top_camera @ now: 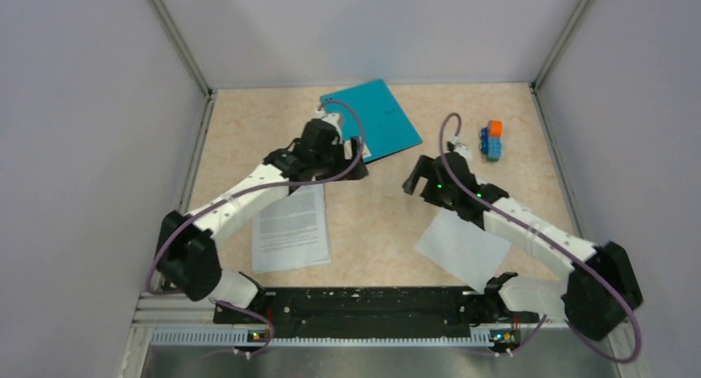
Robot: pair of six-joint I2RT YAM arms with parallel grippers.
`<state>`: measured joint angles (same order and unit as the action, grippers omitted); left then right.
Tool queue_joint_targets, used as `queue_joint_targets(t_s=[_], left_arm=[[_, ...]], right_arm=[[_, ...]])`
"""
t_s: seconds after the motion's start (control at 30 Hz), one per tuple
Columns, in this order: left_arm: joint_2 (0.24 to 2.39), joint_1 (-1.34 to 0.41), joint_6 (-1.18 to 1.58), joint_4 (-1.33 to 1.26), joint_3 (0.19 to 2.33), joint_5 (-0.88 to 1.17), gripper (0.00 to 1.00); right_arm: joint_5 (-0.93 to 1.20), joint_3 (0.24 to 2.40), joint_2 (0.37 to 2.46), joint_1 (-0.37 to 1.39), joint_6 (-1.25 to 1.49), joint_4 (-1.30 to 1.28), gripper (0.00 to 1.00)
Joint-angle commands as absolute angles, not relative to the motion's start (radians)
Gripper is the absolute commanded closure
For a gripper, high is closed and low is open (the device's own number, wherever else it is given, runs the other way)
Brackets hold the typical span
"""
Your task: Put the files into the folder
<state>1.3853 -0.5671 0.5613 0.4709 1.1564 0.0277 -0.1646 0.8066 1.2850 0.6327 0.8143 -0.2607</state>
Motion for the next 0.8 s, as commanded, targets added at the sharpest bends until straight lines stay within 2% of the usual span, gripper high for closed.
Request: queue_joint_targets(t_s=[0.0,0.17,0.37,0.57,0.77], left_arm=[[1.565,-0.691,0.572,0.265,1.227,0.219,0.09],[1.801,-0.79,0.531,0.239,1.407,0.343,0.07],[2.005,-0.847,0.518,0.241,1.542,0.41,0.07],[2.083,-0.865,0.513,0.237,1.564,0.419,0.07],[2.086,-0.865,0.495,0.256,1.548,0.364,0.07]], right_arm=[[-0.288,0.653,1.018,0.449,0.841,-0.491,0.02],[-0.339,0.553,0.821,0.228,0.85,-0.652,0.01],[-0.292,0.494,0.784,0.011,0.902,-0.656,0.01],[-0.312,0.469,0.804,-0.141,0.941,-0.618,0.01],[-0.113,0.36,0.846,-0.293,0.886,-0.46,0.01]])
